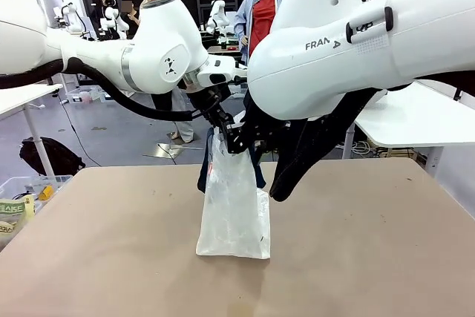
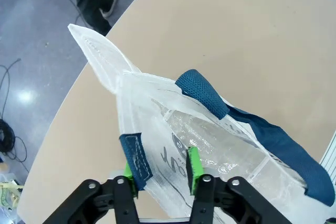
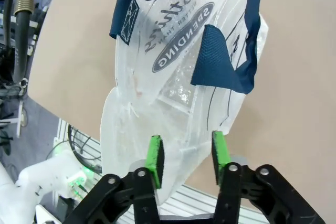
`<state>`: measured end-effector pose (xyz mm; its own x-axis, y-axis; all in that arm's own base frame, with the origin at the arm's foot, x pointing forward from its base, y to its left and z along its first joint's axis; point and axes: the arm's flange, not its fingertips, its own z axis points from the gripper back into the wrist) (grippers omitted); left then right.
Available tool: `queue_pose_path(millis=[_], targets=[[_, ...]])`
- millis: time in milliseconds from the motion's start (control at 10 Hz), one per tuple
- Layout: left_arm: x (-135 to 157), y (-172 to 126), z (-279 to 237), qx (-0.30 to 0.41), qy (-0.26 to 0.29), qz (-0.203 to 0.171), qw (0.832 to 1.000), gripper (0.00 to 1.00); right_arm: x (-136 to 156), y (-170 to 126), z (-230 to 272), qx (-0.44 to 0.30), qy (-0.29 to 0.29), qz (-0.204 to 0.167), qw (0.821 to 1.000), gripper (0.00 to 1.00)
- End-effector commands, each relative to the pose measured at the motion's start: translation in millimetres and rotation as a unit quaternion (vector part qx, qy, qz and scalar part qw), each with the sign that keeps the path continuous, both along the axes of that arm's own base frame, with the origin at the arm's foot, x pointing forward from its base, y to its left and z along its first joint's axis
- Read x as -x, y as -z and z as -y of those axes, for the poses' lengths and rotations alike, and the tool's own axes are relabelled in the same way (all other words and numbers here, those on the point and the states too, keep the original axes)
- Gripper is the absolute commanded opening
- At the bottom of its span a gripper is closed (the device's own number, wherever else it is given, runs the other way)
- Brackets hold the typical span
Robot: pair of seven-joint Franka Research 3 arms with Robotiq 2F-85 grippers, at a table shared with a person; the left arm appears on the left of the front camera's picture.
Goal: Transfer purchased items from the store into the shopping bag.
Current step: Open the Reusable shopping bag in the center of the table.
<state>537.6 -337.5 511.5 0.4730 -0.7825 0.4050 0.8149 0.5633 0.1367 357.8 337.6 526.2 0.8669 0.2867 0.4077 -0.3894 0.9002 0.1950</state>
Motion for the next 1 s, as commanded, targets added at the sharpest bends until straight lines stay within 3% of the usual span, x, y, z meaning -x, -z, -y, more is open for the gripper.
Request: queue_pose_path(millis=[0,400,900], targets=[[4.2,2.2,-8.8,0.005,0.01,0.0,1.0,0.0,-1.8,3.1,-3.2,0.01,0.018,0.009,1.0,0.0],[5.9,2.1,-13.8,0.005,0.007,0.002,1.0,0.0,-1.7,2.9,0.1,0.02,0.022,0.015,0.999,0.0],[8.0,-3.6,-52.3,0.022,-0.036,0.016,0.999,0.0,-1.9,0.6,8.0,0.037,0.036,0.037,0.998,0.0]])
